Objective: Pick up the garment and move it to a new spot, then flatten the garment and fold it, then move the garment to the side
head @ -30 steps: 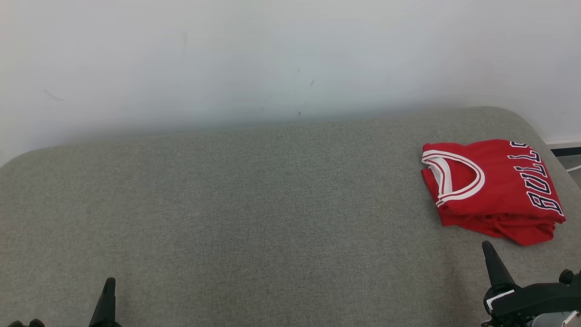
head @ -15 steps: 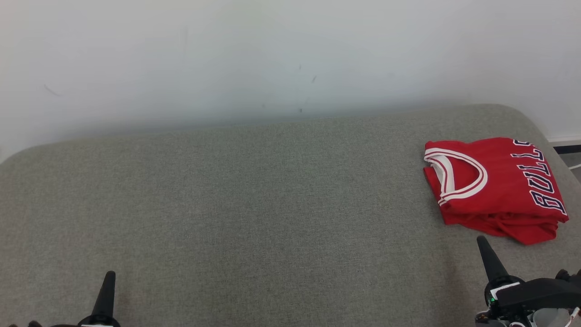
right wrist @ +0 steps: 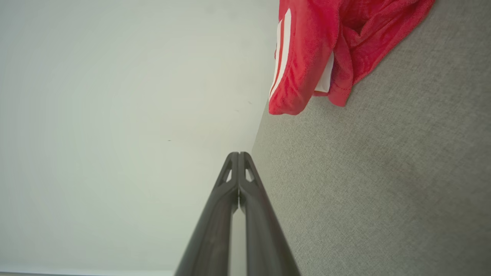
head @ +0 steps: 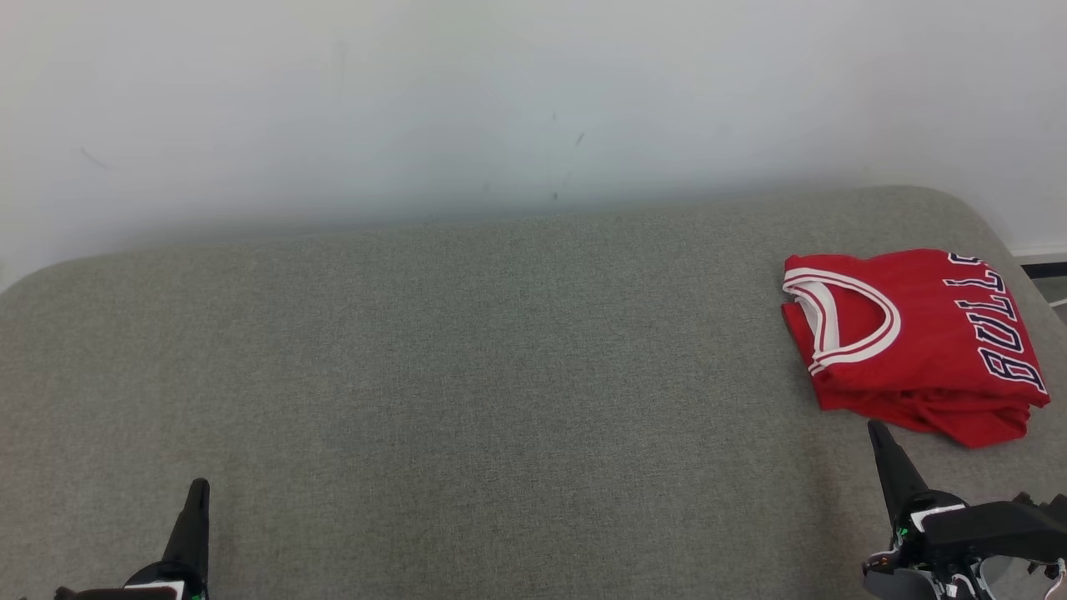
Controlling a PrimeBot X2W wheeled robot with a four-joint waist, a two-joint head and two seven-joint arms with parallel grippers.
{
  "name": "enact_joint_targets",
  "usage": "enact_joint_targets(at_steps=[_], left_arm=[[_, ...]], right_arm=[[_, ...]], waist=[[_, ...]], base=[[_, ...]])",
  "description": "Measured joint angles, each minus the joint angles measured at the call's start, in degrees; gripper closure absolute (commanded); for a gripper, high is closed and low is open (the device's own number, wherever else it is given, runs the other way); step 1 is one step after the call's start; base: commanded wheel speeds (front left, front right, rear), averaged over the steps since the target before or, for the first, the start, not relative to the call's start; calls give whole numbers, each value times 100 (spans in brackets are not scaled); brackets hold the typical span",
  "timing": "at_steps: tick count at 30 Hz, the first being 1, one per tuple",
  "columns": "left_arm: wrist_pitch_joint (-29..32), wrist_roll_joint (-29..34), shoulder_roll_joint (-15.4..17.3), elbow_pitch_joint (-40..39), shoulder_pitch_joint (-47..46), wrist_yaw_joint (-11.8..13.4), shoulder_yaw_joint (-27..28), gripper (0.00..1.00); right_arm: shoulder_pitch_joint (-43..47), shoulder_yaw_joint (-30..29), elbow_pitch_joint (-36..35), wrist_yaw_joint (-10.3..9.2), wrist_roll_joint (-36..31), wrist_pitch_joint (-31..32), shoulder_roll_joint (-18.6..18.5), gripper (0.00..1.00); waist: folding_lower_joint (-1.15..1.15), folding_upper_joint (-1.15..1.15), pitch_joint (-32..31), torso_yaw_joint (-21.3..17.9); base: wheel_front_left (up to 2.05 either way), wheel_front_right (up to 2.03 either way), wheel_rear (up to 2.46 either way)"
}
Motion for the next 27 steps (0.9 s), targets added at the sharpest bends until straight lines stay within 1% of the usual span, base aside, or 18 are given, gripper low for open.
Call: enact_joint_targets(at_steps=[8,12,27], left_arm=[[76,-636,-71,88,-103,-98,138,100],[126,-935,-141,137,-141,-190,172,100],[126,-962,-146,160,-202,-190,180,100]], right_arm=[[-87,-99,166,122,572,111,102,100],[-135,-138,198,183,818,162,154,100],[-139,-140,207,186,870,162,171,100]], waist=[[0,0,32,12],[0,0,47,18],[0,0,47,18]], base=[[0,0,0],[0,0,0],[0,0,0]])
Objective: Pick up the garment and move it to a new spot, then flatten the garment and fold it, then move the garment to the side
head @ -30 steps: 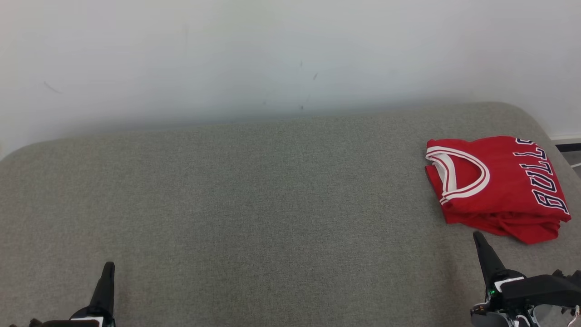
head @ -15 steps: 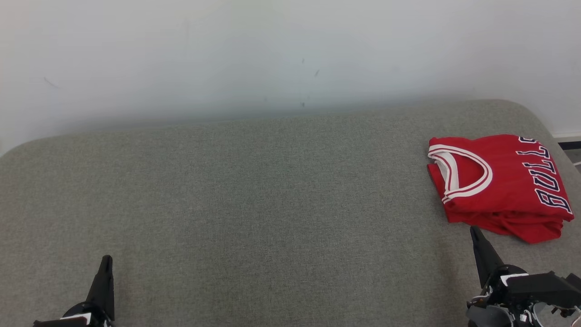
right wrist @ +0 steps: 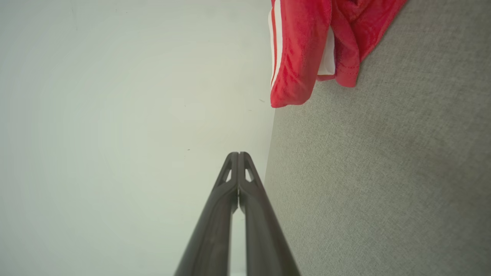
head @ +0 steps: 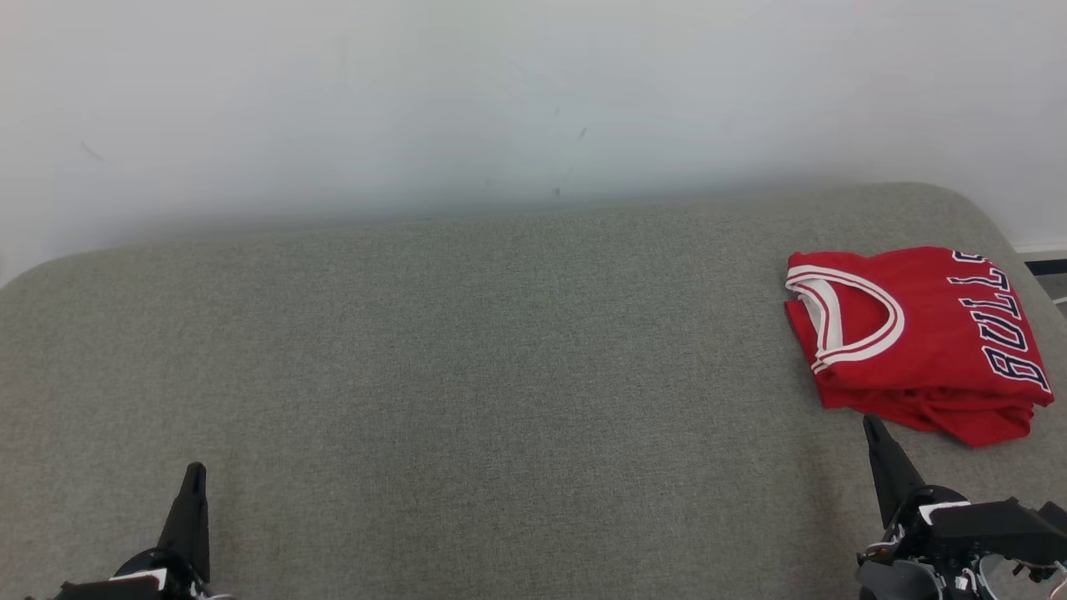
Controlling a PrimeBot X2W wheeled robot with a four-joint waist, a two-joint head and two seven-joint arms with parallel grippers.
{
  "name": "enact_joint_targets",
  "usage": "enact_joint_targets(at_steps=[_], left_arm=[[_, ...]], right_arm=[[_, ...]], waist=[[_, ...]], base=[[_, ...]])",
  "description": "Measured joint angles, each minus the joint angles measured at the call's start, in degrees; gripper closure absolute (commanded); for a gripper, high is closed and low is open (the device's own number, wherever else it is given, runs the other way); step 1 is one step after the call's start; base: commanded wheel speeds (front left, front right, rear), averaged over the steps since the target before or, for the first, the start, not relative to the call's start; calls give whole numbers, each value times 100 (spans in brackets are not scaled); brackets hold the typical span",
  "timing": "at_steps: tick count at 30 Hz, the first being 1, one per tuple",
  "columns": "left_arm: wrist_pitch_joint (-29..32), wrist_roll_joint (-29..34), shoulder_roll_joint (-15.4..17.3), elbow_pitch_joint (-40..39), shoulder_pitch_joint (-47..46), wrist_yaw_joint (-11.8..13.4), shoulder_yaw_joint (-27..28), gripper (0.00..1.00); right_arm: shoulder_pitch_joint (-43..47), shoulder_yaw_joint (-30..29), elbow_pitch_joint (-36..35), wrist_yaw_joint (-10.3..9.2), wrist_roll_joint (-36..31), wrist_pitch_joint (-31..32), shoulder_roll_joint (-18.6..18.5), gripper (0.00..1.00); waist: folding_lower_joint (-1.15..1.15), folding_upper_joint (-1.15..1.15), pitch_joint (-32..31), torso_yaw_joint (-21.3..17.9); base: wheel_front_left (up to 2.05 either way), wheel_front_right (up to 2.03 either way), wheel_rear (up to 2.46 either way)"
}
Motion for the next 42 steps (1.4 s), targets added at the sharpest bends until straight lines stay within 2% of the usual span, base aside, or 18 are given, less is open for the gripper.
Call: enact_joint_targets(at_steps=[42], left_arm=[[0,-1,0,3,0,0,-2,100]], right_arm=[[-61,1,13,24,0,0,1,100]], waist=[[0,0,-1,0]], base=[[0,0,0]])
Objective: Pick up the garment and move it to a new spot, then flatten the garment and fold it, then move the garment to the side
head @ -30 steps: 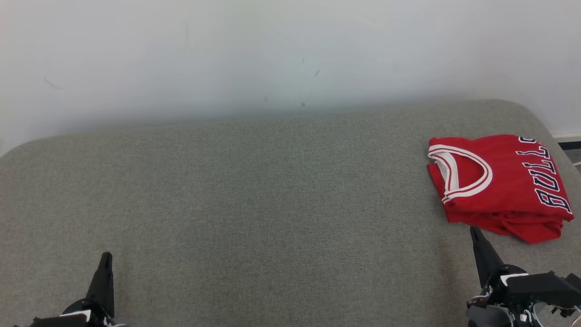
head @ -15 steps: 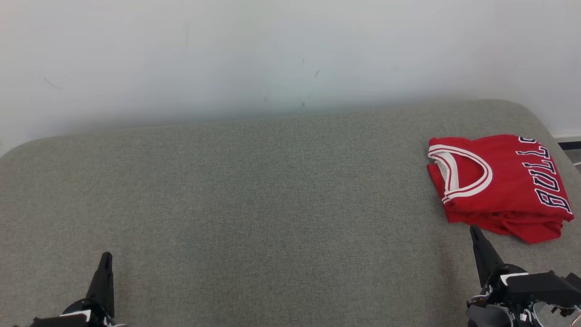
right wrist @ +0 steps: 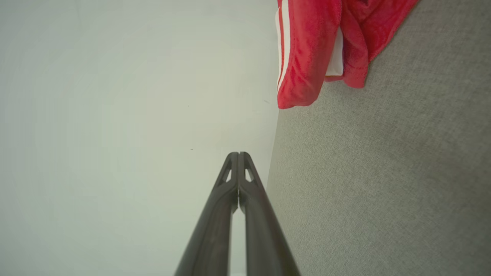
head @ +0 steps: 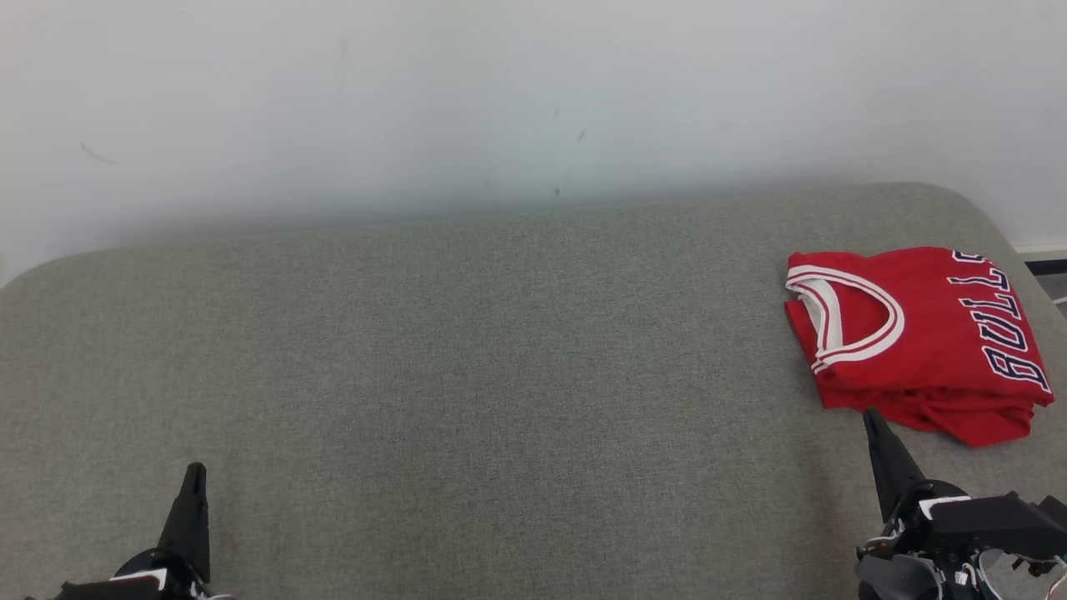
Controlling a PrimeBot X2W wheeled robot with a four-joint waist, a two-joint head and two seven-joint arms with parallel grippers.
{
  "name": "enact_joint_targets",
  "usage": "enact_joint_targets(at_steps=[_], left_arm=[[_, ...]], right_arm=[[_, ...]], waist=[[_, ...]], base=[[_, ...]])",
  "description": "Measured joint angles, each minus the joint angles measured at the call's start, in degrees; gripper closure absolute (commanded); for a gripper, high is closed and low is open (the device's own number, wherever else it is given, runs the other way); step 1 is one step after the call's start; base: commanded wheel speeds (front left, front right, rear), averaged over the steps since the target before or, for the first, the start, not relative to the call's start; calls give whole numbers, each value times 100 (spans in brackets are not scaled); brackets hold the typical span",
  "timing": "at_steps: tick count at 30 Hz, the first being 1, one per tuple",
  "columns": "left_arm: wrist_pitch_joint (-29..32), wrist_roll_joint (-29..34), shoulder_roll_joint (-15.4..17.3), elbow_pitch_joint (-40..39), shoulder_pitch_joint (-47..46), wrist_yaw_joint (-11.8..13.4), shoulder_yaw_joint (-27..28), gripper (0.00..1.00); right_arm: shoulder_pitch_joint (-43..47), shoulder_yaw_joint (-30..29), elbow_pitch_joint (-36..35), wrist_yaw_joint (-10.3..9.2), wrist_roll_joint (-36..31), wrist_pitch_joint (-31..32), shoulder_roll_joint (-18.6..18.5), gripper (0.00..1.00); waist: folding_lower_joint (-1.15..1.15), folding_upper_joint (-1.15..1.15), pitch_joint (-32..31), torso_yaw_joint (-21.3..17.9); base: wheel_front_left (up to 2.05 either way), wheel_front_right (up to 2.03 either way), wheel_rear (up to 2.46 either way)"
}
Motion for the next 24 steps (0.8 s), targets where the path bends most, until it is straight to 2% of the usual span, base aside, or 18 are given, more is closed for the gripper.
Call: enact_joint_targets(at_steps=[24], left_arm=[[0,0,0,1,0,0,0,100]], right_arm=[[-1,0,2,0,0,0,0,100]], waist=[[0,0,0,0]], base=[[0,0,0]])
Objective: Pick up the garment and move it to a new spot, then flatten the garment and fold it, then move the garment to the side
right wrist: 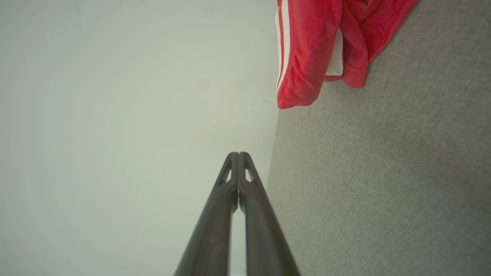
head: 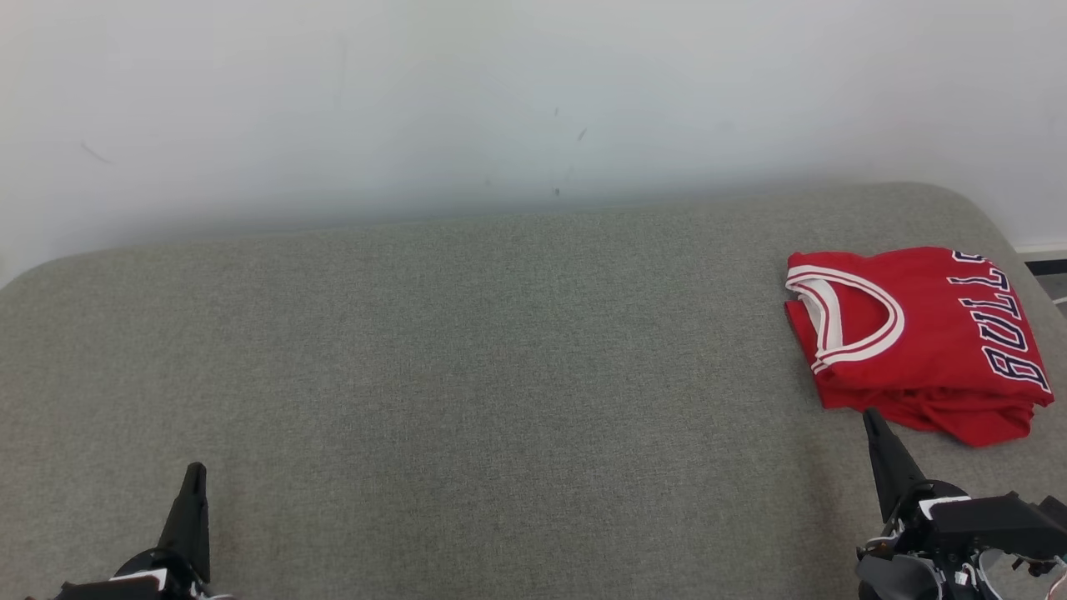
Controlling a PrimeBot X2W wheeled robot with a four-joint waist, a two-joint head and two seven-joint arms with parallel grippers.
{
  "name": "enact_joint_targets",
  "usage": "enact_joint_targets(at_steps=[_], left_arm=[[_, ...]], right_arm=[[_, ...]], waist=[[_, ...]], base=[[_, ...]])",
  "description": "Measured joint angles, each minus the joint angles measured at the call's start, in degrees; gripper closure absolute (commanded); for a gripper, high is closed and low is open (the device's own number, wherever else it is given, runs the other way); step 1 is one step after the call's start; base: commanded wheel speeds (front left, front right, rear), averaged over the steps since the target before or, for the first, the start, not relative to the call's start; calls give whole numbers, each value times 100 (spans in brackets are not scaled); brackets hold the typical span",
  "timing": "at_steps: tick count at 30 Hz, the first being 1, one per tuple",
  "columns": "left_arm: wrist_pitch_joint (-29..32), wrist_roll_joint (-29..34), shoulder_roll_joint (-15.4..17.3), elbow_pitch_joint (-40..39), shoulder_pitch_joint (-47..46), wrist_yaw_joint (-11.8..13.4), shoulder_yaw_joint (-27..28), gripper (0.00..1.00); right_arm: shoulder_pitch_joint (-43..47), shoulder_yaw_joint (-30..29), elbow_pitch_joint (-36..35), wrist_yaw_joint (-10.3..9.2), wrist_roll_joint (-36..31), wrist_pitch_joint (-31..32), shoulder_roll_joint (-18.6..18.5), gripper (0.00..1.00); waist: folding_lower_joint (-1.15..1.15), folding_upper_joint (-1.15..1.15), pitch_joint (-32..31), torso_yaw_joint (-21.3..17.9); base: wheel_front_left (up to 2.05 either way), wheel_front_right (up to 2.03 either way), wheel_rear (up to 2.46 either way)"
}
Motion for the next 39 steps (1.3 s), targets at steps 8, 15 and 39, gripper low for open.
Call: enact_joint_targets(at_steps=[8,15,39], left_arm=[[0,-1,0,0,0,0,0,100],[0,-1,0,0,0,0,0,100],[0,-1,-1,-1,0,0,0,100]], right_arm=[[0,0,0,1,0,-1,0,100],[0,0,1,7,0,-1,0,100],[0,0,2,7,0,-1,0,100]], waist=[[0,0,0,0],[0,0,0,0],[0,0,0,0]], base=[[0,0,0],[0,0,0],[0,0,0]])
